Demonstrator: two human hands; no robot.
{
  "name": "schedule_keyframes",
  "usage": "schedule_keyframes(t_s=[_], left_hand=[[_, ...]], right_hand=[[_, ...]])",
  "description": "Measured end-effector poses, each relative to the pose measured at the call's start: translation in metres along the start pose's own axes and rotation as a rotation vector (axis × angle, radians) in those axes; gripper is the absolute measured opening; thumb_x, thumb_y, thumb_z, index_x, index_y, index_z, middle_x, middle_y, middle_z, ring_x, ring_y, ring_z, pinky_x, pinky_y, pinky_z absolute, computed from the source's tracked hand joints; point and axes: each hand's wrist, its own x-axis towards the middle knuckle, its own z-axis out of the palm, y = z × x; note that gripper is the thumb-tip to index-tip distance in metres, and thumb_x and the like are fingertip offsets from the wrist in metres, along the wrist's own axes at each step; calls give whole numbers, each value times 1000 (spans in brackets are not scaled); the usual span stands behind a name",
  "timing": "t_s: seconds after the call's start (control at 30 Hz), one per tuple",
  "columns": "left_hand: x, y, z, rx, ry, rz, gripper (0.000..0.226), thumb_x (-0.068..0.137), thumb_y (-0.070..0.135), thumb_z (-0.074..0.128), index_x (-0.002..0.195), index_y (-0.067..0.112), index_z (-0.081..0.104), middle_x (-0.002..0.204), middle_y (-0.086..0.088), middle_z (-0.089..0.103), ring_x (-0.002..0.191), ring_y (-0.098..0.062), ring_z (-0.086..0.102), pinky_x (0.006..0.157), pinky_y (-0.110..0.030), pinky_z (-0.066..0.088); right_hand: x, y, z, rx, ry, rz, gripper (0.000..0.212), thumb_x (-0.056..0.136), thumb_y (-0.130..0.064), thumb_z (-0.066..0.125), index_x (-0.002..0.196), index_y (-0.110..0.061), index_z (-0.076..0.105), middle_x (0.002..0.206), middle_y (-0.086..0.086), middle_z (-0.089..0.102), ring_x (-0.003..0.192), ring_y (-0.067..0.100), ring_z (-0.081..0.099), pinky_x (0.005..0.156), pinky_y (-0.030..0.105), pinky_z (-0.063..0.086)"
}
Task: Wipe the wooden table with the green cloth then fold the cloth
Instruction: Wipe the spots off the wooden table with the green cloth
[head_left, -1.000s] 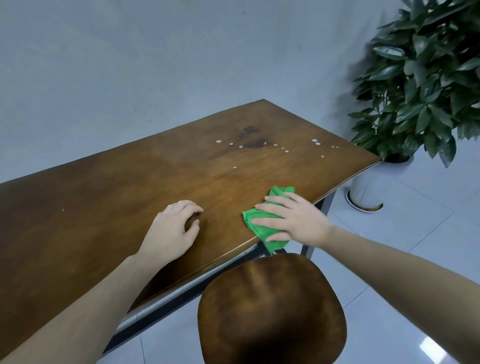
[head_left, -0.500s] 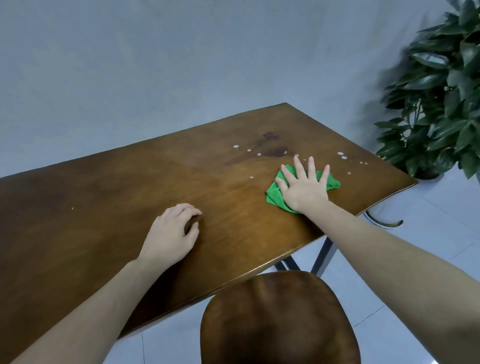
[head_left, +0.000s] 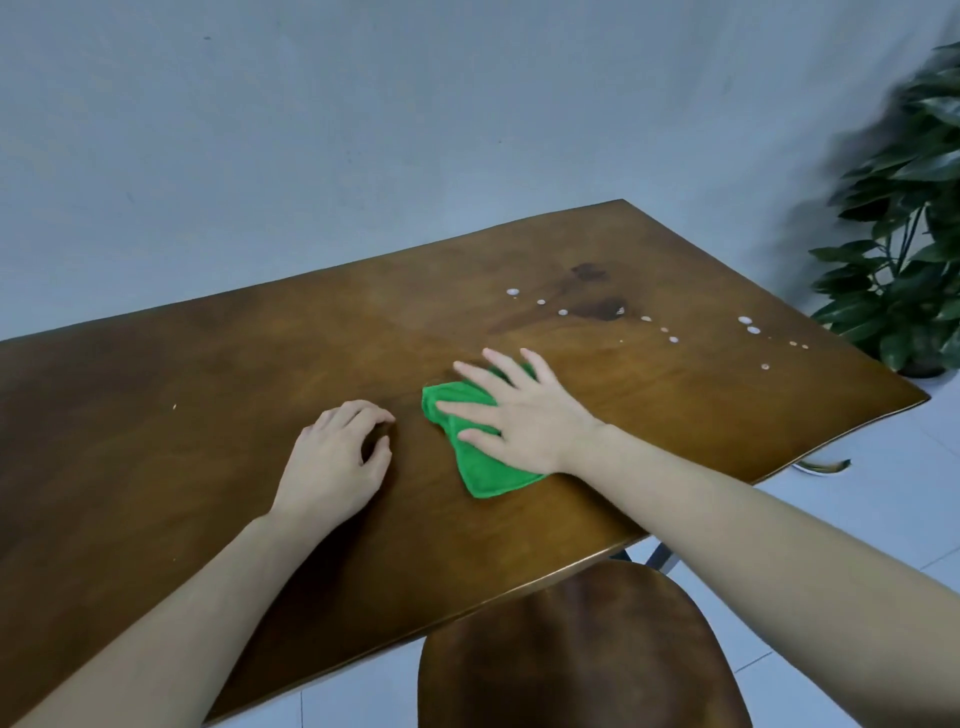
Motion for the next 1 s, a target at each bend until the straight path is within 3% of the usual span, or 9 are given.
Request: schedule_keyframes(t_s=[0.1,0.17,0.27,0.43,0.53,0.8,1.0], left_hand=[[10,-1,3,-2,1,11,30,98,34,49,126,31,57,135,12,52,128,-12,44,105,-35,37],[18,-2,4,3,4,11,32,98,34,48,129,32,55,137,12,51,130,-12,43,106,-36,36],[30,-9,2,41,-39,-5,40,99,39,44,138,35,49,144,12,46,137,-12,36,112,-39,32],[30,-20,2,35,-22,-46,43,98,45,41,141,40,46,149,15,41,140,-10,30,116,-43,26],[30,-21,4,9,-14,-65,43,98,45,42,140,40,48,149,17,41,141,-8,29,116,-42,23],[29,-23,7,-11,61,-89,36,96,38,48,131,34,57,142,14,49,136,-10,36,111,-39,30],[37,-25,3,8,43,-83,34,95,39,50,128,34,58,138,14,50,133,-10,40,109,-37,33]], right_hand=[[-11,38,4,32,-13,240,69,87,-72,-12,151,-63,11,170,-10,9,154,26,11,121,50,12],[-12,66,7,87,-19,422,62,92,-72,-4,152,-62,12,170,-10,9,154,26,11,122,47,14],[-4,108,14,149,-26,630,51,104,-63,16,154,-58,17,170,-9,8,155,28,7,124,47,10],[45,132,14,213,-89,798,54,104,-58,13,158,-51,13,171,-4,0,156,36,-8,123,61,-4],[87,104,12,194,-107,666,55,104,-57,11,159,-50,9,171,-6,-5,155,36,-13,121,63,-7],[117,-13,9,162,-60,-40,55,104,-62,17,157,-51,14,171,-9,0,156,31,-12,123,60,-6],[97,26,10,181,-58,-84,52,103,-64,15,155,-57,12,170,-13,2,156,19,-10,126,47,-5]])
